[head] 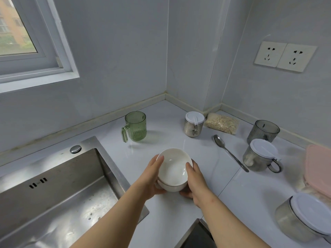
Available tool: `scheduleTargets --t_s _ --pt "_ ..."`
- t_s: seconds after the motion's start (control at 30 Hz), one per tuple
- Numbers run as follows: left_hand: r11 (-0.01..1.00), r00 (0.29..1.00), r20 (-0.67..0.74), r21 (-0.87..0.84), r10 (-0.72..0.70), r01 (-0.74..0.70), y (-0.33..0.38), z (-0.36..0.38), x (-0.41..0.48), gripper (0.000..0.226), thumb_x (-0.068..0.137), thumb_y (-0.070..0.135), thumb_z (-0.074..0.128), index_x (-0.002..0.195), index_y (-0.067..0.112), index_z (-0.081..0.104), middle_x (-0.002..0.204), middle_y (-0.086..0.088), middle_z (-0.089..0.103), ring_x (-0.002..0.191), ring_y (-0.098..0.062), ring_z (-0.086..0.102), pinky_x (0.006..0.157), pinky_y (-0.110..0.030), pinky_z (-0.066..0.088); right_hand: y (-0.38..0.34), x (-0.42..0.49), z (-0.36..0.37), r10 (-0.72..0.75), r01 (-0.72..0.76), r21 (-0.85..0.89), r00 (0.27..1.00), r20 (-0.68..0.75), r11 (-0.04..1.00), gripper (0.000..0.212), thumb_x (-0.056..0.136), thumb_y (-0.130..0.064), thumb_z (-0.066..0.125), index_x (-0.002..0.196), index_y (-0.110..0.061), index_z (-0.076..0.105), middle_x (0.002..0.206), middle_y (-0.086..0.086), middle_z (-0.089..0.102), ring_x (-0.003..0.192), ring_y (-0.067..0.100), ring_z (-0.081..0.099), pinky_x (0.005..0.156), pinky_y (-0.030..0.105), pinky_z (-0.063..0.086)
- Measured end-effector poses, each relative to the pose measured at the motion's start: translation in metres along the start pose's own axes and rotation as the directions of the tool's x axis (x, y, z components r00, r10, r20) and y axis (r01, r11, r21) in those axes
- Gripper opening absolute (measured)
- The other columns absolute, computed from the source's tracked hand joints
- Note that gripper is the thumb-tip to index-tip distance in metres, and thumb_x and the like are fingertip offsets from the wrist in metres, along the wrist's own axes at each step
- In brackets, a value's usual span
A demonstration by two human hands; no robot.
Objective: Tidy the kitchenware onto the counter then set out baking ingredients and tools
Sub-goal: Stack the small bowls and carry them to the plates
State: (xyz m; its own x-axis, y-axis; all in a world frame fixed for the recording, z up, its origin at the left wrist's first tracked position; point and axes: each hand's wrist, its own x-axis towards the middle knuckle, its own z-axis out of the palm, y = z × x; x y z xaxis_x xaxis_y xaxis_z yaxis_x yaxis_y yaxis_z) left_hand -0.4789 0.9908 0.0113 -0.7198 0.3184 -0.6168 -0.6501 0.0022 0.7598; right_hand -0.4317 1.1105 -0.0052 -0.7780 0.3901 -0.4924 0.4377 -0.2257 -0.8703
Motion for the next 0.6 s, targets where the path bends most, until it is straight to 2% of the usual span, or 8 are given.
scheduleTargets --t_s 0.03,0.13,0.23,0.3,0.33,0.4,0.53,0.6 --pt "0.999 1.000 0.001 -0.033 -0.010 0.010 0.000 0.002 -0.001 0.026 0.096 0.048 0.037 0.119 0.037 0.045 0.106 0.005 0.050 0.091 -0.018 0.051 0.070 -0.039 0.047 0.000 0.001 0.000 0.008 -0.008 0.019 1.000 -0.014 1.000 0.025 0.099 -0.036 0.030 0.121 -0.042 0.041 0.116 -0.004 0.051 0.100 0.021 0.052 0.071 0.034 0.048" --pt "0.989 0.998 -0.025 -0.138 -0.063 0.059 0.003 0.006 -0.002 0.035 0.096 0.050 0.036 0.120 0.026 0.044 0.093 -0.001 0.050 0.080 -0.019 0.049 0.081 -0.045 0.041 -0.003 0.003 0.003 0.046 -0.043 0.089 0.998 -0.039 0.995 0.023 0.100 -0.038 0.029 0.118 -0.038 0.043 0.115 -0.001 0.051 0.100 0.023 0.051 0.070 0.033 0.047" --pt "0.973 0.987 -0.081 -0.198 -0.140 0.121 0.006 0.009 0.002 0.038 0.095 0.050 0.038 0.124 0.026 0.044 0.104 -0.009 0.051 0.094 -0.031 0.051 0.084 -0.050 0.041 -0.006 0.008 0.004 0.106 -0.099 0.124 0.993 -0.049 0.987 0.019 0.100 -0.038 0.029 0.112 -0.032 0.042 0.112 0.002 0.050 0.099 0.026 0.051 0.073 0.038 0.048" --pt "0.967 0.979 -0.108 -0.203 -0.175 0.150 0.008 0.011 0.006 0.037 0.094 0.051 0.039 0.123 0.028 0.043 0.113 -0.011 0.049 0.103 -0.035 0.048 0.086 -0.053 0.040 -0.006 0.014 0.004 0.126 -0.118 0.104 0.989 -0.073 0.987 0.019 0.099 -0.040 0.029 0.108 -0.028 0.040 0.110 0.003 0.048 0.104 0.028 0.050 0.083 0.043 0.048" --pt "0.967 0.976 -0.116 -0.199 -0.186 0.161 0.010 0.012 0.007 0.036 0.094 0.050 0.039 0.122 0.028 0.043 0.112 -0.011 0.049 0.103 -0.036 0.047 0.087 -0.053 0.039 -0.006 0.017 0.004 0.127 -0.120 0.089 0.988 -0.088 0.989 0.021 0.098 -0.041 0.030 0.108 -0.025 0.039 0.108 0.003 0.047 0.109 0.029 0.050 0.092 0.046 0.047" --pt "0.964 0.970 -0.127 -0.193 -0.209 0.182 0.011 0.012 0.009 0.037 0.093 0.050 0.041 0.119 0.024 0.043 0.108 -0.012 0.049 0.102 -0.035 0.046 0.092 -0.053 0.037 -0.007 0.022 0.004 0.133 -0.124 0.080 0.985 -0.109 0.989 0.022 0.098 -0.042 0.032 0.106 -0.022 0.038 0.109 0.004 0.047 0.115 0.032 0.049 0.099 0.051 0.043" --pt "0.962 0.962 -0.138 -0.172 -0.235 0.210 0.012 0.013 0.013 0.036 0.090 0.048 0.045 0.114 0.022 0.046 0.110 -0.013 0.051 0.102 -0.036 0.047 0.096 -0.053 0.035 -0.012 0.025 0.002 0.177 -0.164 0.128 0.980 -0.093 0.978 0.024 0.098 -0.040 0.035 0.113 -0.022 0.037 0.122 0.010 0.050 0.113 0.033 0.052 0.095 0.051 0.045" --pt "0.961 0.962 -0.131 -0.169 -0.240 0.217 0.011 0.013 0.013 0.034 0.087 0.047 0.048 0.103 0.017 0.050 0.099 -0.014 0.054 0.093 -0.034 0.050 0.093 -0.049 0.038 -0.011 0.025 0.002 0.205 -0.195 0.149 0.977 -0.058 0.970 0.030 0.097 -0.044 0.036 0.119 -0.023 0.039 0.122 0.010 0.053 0.111 0.032 0.054 0.093 0.048 0.047"
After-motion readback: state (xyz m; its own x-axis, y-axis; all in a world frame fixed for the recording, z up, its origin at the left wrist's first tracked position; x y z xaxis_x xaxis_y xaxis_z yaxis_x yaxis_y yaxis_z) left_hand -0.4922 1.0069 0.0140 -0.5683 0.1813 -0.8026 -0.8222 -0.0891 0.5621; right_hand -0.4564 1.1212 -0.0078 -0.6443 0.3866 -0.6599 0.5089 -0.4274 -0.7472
